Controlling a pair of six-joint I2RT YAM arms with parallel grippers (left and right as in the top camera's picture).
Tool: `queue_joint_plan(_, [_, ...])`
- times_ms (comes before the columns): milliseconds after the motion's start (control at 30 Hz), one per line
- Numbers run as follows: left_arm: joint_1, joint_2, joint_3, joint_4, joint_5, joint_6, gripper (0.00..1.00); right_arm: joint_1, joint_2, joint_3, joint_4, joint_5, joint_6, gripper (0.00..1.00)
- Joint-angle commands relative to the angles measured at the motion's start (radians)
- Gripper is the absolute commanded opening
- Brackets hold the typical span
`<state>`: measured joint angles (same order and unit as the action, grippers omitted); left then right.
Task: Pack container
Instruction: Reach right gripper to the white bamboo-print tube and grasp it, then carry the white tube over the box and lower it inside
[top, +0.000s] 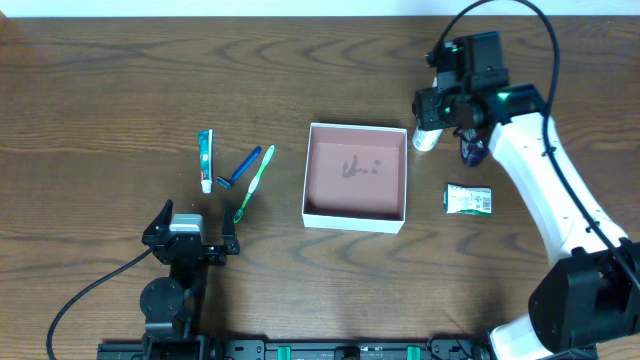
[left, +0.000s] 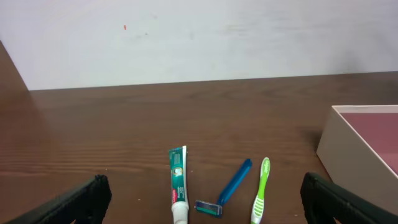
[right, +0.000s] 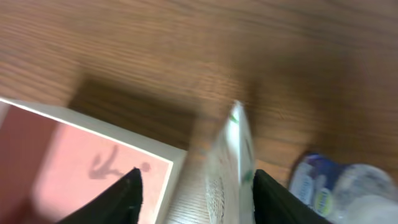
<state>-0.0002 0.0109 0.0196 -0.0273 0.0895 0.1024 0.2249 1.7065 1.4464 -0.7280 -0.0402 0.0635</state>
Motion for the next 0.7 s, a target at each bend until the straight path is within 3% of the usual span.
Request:
queue_joint_plan(0, [0.006, -0.005, -0.016, -0.036, 0.008, 0.006, 0.98, 0.024, -0.005, 0.019, -0.003, 0.15, 0.018, 0.47])
queue_joint_plan(233, [0.006, -0.005, -0.016, -0.036, 0.008, 0.006, 0.98, 0.023, -0.004, 0.016, -0.008, 0.168, 0.026, 0.42])
queue_joint_plan(333, [0.006, -0.005, -0.016, -0.036, 0.008, 0.006, 0.98, 0.023, -0.003, 0.016, 0.002, 0.168, 0.025, 0.35])
queue_joint_plan(367, [0.006, -0.005, -0.016, -0.036, 0.008, 0.006, 0.98, 0.023, -0.003, 0.016, 0.006, 0.168, 0.025, 0.27])
queue_joint_plan(400, [0.006, -0.005, -0.016, -0.036, 0.008, 0.006, 0.98, 0.023, -0.003, 0.016, 0.013, 0.167, 0.025, 0.09])
queue_joint_plan(433, [0.006, -0.005, -0.016, -0.036, 0.008, 0.006, 0.98, 0.023, -0.002, 0.016, 0.02, 0.167, 0.025, 0.01])
queue_joint_plan(667, [0.006, -0.005, -0.016, -0.036, 0.008, 0.006, 0.98, 0.023, -0.003, 0.018, 0.048, 0.164, 0.016, 0.01])
